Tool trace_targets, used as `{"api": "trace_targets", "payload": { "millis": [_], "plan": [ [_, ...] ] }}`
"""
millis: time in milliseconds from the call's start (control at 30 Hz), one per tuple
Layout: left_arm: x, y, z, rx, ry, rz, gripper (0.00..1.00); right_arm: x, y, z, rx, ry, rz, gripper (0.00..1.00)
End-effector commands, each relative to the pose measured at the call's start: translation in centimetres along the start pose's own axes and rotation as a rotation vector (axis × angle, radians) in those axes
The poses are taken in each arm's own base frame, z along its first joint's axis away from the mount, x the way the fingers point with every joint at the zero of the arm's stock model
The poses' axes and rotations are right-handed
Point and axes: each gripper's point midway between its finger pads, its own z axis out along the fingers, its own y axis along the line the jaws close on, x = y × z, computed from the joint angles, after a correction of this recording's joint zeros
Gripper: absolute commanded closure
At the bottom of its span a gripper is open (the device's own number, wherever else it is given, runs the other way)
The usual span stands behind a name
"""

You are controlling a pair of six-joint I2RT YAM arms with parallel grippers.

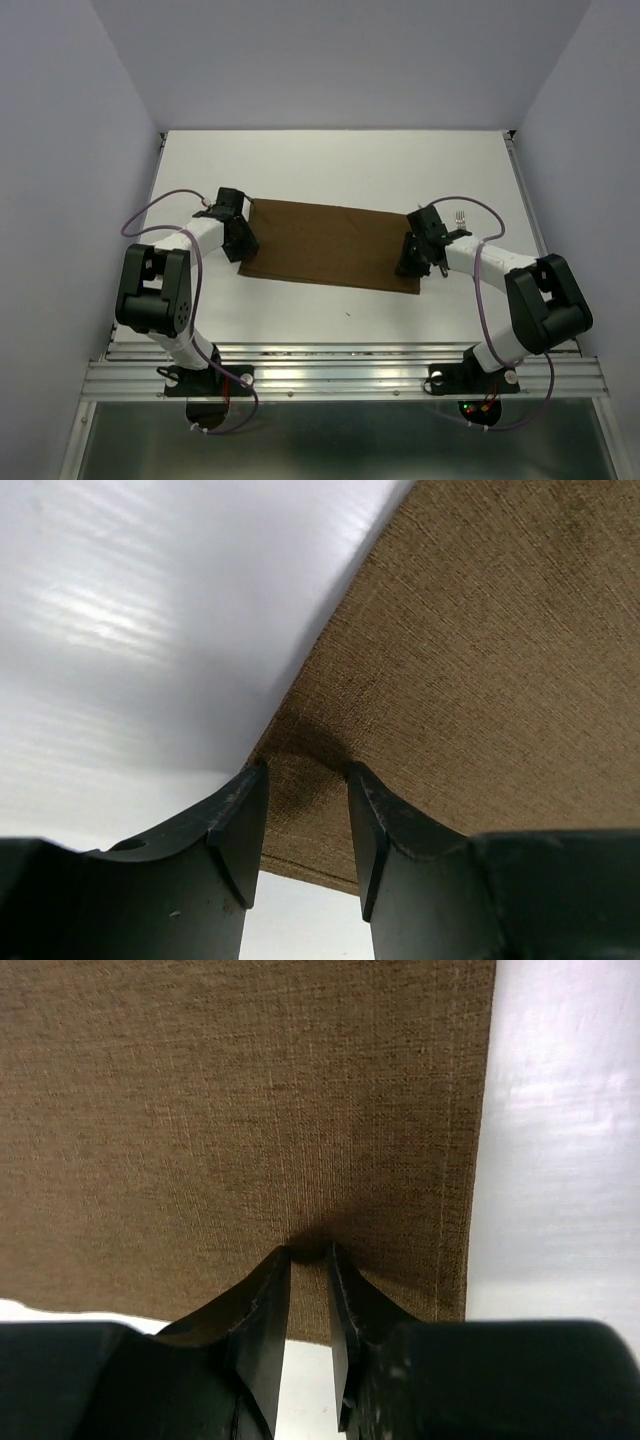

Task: Fold the napkin into a case and place the utensils inside
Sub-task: Move the rectangle-folded napkin to the center of the board.

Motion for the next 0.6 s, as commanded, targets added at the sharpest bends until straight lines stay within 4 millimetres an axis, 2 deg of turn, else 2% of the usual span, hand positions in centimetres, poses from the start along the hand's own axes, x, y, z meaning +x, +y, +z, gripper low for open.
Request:
{"api": "trace_targets", "payload": {
  "millis": [0,133,167,267,367,567],
  "plan": [
    [0.5,-1.5,1.2,0.019,0.031,0.038,0.52,-1.7,0.2,1.4,0.046,-0.038,-0.022,0.73],
    [-1.4,-2.1,0.7,0.000,-0.002,0.061,0.51,-3.2,0.4,2.2,0.080,-0.067,-0.025,0.74],
    [-2.5,-2.3,0.2,-0.012,-0.033,0.070,0.51,-3.6,0.7,2.2,0.075,-0.073,-0.023,0.74],
    [-3.6,-1.9,-1.7,-0.037,-0.075,0.086,0.51,-4.7,2.1,1.6,0.033,-0.091,-0.018,0.73],
    [-3.6,-1.7,-2.7,-0.032,-0.083,0.087,0.51,-4.9,2.4,1.2,0.022,-0.096,-0.014,0.73],
    [-1.7,-0.7,-3.6,-0.014,-0.070,0.053,0.54,-4.7,2.0,0.1,0.025,-0.106,-0.023,0.73]
  ]
}}
